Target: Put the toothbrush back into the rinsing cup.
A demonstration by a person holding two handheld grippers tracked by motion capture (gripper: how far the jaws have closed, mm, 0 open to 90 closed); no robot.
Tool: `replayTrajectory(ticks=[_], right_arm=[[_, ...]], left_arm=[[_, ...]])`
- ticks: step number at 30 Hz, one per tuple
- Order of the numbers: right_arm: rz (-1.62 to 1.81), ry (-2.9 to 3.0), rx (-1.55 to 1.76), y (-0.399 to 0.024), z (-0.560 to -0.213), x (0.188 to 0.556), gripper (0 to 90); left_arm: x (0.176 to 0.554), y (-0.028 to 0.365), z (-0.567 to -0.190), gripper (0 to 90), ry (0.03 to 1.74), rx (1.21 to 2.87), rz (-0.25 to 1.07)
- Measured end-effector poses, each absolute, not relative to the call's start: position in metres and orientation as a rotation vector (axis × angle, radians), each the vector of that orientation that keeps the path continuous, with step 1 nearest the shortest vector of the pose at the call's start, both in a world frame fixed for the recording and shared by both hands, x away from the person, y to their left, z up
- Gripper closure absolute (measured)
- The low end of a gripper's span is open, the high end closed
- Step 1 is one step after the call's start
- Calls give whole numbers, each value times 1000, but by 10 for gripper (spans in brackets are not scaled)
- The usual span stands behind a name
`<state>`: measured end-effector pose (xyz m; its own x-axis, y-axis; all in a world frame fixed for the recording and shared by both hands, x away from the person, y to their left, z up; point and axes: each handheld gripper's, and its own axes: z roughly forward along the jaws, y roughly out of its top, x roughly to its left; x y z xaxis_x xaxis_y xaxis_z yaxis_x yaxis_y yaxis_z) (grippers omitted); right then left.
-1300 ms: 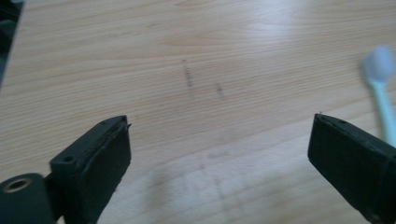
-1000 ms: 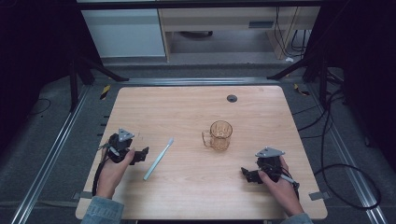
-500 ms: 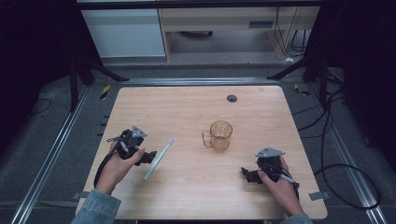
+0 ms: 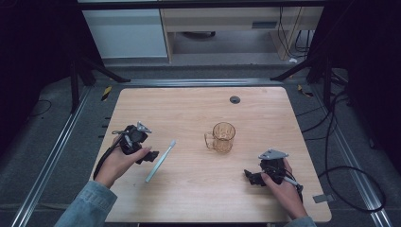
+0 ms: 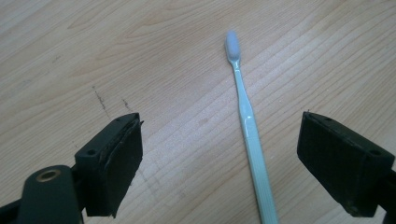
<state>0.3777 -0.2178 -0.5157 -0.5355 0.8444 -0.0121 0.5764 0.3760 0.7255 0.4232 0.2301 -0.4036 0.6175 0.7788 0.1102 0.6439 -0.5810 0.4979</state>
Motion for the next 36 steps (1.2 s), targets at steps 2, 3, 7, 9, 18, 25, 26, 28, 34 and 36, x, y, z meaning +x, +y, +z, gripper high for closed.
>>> replayTrajectory(ticks=[2, 3, 7, 9, 18, 25, 26, 28, 34, 36], right_arm=[[965, 2259, 1246, -217, -515, 377, 3], [962, 2259, 1235, -218, -516, 378, 3], [961, 2254, 1245, -218, -516, 377, 3], [959, 2249, 1249, -217, -516, 377, 3], [956, 2241, 1258, -218, -516, 377, 4], [954, 2237, 1275, -217, -515, 376, 4], [954, 2238, 1274, -217, -515, 376, 4], [954, 2237, 1275, -217, -515, 376, 4], [958, 2237, 1275, -218, -515, 376, 5], [957, 2236, 1279, -218, -515, 376, 5]], left_arm=[[425, 225, -405, 220, 1124, 2480, 427], [427, 223, -406, 224, 1118, 2505, 414], [432, 215, -407, 290, 1116, 2558, 397], [436, 212, -404, 309, 1119, 2570, 383], [457, 201, -412, 396, 1144, 2643, 224], [464, 201, -427, 477, 1185, 2639, 130], [466, 201, -430, 495, 1188, 2650, 124], [468, 199, -434, 517, 1207, 2668, 114], [475, 192, -441, 561, 1224, 2680, 63], [475, 187, -443, 582, 1214, 2698, 50]])
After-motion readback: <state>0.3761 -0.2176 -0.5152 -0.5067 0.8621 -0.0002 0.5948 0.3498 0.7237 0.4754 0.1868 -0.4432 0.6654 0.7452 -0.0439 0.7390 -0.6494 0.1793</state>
